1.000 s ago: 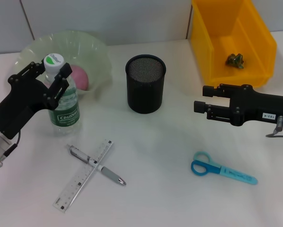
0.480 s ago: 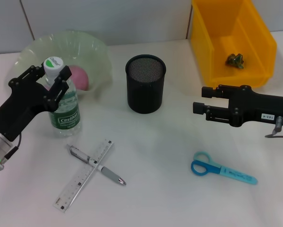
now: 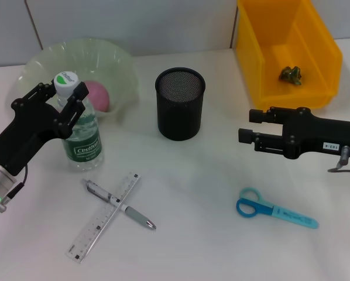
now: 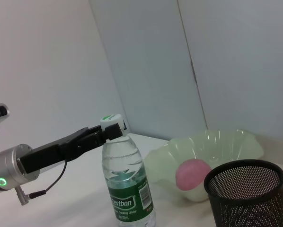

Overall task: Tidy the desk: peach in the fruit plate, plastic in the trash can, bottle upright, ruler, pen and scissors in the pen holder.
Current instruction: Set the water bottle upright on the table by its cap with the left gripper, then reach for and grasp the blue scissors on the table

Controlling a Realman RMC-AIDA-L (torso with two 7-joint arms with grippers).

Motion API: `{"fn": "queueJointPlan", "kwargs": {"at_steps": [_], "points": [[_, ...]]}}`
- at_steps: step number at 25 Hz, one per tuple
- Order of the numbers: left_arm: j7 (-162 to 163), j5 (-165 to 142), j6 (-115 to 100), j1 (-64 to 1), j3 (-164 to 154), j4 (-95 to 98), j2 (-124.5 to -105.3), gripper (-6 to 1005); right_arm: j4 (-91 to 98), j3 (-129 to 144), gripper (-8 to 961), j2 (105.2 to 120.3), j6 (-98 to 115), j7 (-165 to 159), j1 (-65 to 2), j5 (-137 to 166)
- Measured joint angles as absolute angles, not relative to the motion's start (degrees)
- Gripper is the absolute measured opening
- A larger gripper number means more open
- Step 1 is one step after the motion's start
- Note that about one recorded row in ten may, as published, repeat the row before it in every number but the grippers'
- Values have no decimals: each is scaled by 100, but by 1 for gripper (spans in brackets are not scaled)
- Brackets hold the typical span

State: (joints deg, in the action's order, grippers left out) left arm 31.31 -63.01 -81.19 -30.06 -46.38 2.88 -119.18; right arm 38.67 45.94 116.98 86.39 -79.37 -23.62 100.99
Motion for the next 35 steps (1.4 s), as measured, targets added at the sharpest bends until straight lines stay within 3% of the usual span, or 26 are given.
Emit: {"fn": "queueJointPlan", "kwargs": {"at_steps": [13, 28, 35], "points": [[3339, -6298, -8167, -2971, -4662, 292, -11912, 500, 3867, 4603, 627, 11698, 8639, -7998, -2350, 10099], [3782, -6336, -8363, -2855, -4676, 526, -11874, 703, 3869, 4564, 627, 11699, 8640, -7998, -2351, 10099], [4792, -6373, -8686, -2344, -5101, 1496, -11838, 797, 3880, 4561, 627, 11698, 8646, -7998, -2338, 10098]]}}
